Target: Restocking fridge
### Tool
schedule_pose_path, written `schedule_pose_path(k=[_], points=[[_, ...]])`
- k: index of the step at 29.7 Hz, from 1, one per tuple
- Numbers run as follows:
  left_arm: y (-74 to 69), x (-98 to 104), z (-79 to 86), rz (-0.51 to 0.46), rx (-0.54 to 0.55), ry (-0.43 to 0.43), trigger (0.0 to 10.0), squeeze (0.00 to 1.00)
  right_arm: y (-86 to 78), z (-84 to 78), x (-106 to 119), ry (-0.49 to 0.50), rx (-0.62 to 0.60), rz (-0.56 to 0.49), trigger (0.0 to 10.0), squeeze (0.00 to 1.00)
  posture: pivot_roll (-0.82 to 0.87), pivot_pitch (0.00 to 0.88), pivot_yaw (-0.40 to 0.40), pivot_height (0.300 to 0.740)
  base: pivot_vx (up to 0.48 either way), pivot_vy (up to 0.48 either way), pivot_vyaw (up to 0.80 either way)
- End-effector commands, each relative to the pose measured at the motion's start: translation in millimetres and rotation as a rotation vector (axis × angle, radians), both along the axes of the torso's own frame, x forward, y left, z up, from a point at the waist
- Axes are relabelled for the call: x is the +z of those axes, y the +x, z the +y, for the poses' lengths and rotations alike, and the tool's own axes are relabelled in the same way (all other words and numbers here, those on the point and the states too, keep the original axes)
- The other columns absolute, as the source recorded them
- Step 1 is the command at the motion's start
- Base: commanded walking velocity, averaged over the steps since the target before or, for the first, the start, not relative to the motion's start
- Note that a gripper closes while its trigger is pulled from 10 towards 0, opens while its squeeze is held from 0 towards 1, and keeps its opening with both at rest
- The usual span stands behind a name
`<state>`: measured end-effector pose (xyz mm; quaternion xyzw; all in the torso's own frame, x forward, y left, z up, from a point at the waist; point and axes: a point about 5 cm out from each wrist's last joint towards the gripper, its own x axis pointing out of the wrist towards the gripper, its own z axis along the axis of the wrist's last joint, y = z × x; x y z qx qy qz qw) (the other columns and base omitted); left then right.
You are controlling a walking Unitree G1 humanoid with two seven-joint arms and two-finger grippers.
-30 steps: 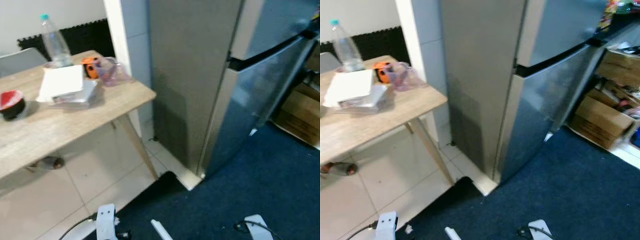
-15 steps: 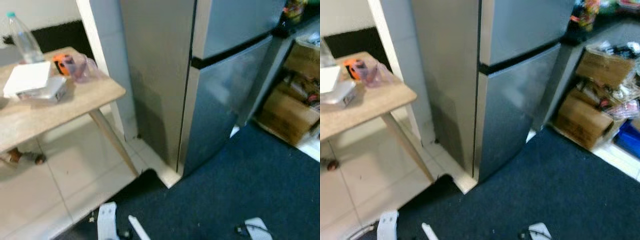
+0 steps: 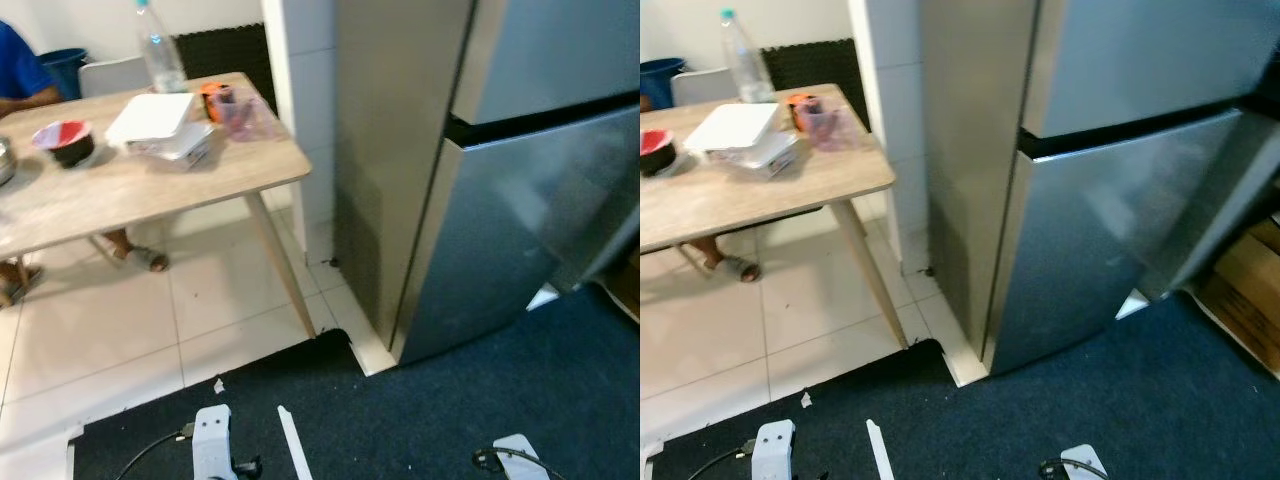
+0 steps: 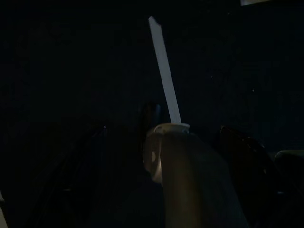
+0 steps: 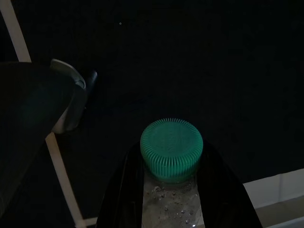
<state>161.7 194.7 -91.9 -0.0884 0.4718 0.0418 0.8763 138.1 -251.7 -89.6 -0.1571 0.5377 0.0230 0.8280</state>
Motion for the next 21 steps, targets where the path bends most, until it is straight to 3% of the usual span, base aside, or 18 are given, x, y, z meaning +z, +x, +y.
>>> schedule_pose_path(k=[1,7,21], points=[[-2.1,-0.3,4.4,0.008,-0.009,0.02,10.0,0.0,-3.1,0.9,-1.6,-0.009,-0.004,0.012,10.0,0.0,-0.01,0.035,-0.019,0.74,0.0,0.0,0.0],[-2.2,-0.4,3.5,0.01,-0.011,0.002,10.0,0.0,-2.7,1.8,-1.7,-0.014,-0.004,0.008,10.0,0.0,-0.01,0.033,-0.019,0.74,0.0,0.0,0.0],[-3.7,-1.3,1.2,0.017,-0.012,-0.02,10.0,0.0,-3.8,4.0,-2.8,-0.014,-0.002,0.015,10.0,0.0,-0.01,0.033,-0.016,0.74,0.0,-0.409,0.0]])
